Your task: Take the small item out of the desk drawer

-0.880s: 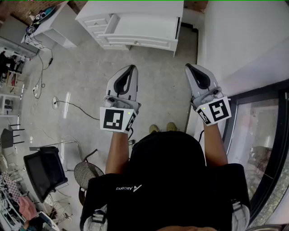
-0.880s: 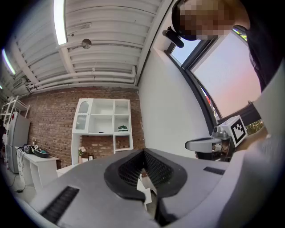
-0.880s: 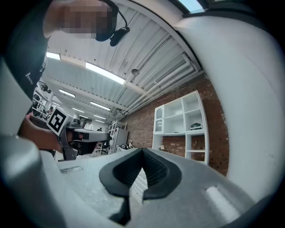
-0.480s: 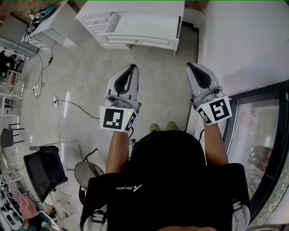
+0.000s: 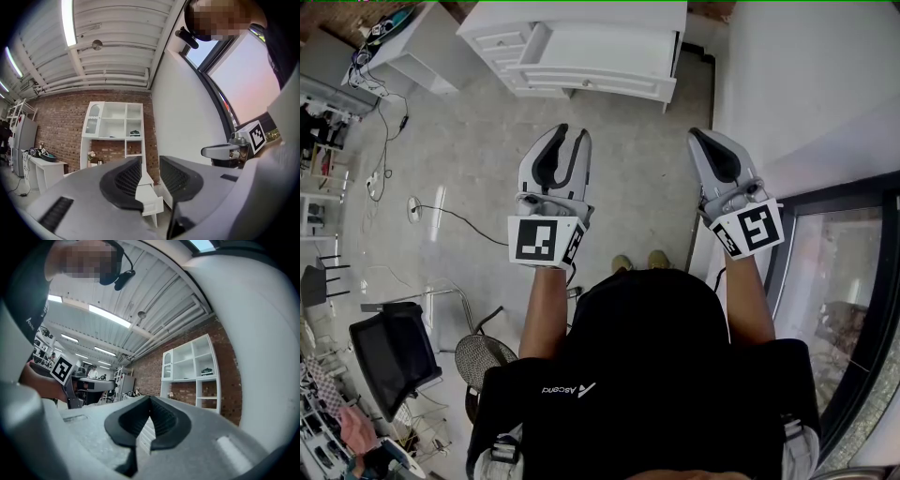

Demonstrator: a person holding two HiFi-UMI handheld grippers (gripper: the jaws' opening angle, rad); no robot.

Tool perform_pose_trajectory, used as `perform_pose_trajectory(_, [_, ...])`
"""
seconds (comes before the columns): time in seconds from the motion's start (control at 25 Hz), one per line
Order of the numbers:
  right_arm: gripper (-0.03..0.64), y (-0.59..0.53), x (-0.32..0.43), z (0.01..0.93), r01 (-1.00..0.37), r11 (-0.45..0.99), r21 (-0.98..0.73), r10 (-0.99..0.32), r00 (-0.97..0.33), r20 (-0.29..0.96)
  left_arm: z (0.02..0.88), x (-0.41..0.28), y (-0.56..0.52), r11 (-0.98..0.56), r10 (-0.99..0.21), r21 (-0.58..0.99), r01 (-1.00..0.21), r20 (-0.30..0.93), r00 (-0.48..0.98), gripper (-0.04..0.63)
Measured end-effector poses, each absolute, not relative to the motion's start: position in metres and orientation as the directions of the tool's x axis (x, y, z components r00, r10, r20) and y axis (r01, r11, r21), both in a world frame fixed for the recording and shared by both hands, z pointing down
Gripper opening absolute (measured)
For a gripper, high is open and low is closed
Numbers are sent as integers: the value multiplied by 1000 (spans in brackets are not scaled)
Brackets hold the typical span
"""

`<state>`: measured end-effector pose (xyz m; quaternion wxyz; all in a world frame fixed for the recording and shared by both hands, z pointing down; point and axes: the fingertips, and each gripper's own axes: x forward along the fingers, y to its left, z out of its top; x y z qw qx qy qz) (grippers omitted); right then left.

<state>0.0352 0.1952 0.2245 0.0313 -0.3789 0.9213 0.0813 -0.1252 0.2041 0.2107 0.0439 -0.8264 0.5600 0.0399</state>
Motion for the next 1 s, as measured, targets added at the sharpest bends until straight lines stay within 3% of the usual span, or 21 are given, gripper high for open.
perform_pose_trajectory(0.32, [0, 184, 16, 230, -706, 697, 129, -697, -708, -112, 231, -149, 185, -368, -927, -24, -930, -67, 369, 199])
perform_pose_trajectory(1.0, [0, 115, -24, 241, -749, 642, 165, -747, -659, -81, 265, -196, 105, -467, -884, -35, -884, 4, 467, 199])
